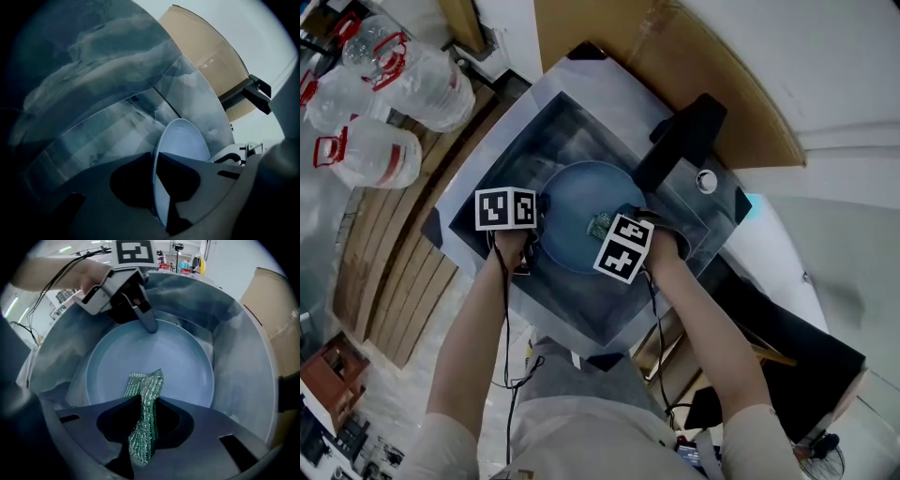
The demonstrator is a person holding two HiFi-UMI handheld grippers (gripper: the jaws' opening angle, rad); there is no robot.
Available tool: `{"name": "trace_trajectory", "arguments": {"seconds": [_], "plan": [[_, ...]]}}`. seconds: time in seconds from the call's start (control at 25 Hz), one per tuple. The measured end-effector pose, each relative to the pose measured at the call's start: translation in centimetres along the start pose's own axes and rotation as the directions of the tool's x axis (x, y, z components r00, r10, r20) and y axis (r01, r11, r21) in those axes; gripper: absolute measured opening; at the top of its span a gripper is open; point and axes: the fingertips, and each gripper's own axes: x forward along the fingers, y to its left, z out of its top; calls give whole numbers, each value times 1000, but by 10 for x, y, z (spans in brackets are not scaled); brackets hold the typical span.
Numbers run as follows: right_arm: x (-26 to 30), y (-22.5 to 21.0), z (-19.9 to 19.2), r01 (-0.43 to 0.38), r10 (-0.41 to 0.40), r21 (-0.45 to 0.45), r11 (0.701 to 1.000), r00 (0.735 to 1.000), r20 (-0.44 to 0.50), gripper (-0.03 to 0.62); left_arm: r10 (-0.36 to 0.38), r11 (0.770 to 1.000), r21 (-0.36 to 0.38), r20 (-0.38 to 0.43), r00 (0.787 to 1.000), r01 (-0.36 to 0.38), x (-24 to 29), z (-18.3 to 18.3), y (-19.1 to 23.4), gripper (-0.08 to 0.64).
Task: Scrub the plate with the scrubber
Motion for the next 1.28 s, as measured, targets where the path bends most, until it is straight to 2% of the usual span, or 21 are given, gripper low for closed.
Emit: {"name": "trace_trajectory", "arguments": {"seconds": [0.2, 0.36, 0.56, 0.72, 0.88, 1.08, 1.16, 1.28], "plan": [[13, 52, 34, -95, 107, -141, 985, 991, 80, 107, -12, 1000, -16, 2, 1000, 12, 2, -3, -4, 44], [22, 66, 58, -84, 111, -181, 980, 983, 144, 107, -24, 1000, -16, -10, 1000, 24, 3, -7, -8, 49], [24, 45, 79, -28, 57, -128, 991, 972, 227, 109, -37, 999, -33, -14, 999, 36, 3, -8, -8, 49], [26, 19, 91, 42, -12, -115, 992, 969, 247, 107, -30, 999, -20, -14, 999, 29, 4, -7, -8, 49], [26, 5, 96, -19, 28, -37, 999, 963, 266, 109, -26, 1000, -12, -15, 1000, 26, 3, -7, -6, 48], [22, -10, 91, -51, 29, 78, 996, 965, 261, 126, -33, 999, -26, -16, 999, 33, 3, -7, -7, 49], [21, -20, 88, -21, -3, 95, 995, 969, 246, 143, -27, 999, -23, -14, 1000, 27, 2, -7, -6, 49], [18, -43, 75, 91, -123, 142, 986, 964, 236, 140, -15, 1000, -10, -15, 1000, 15, 2, -7, -6, 49]]}}
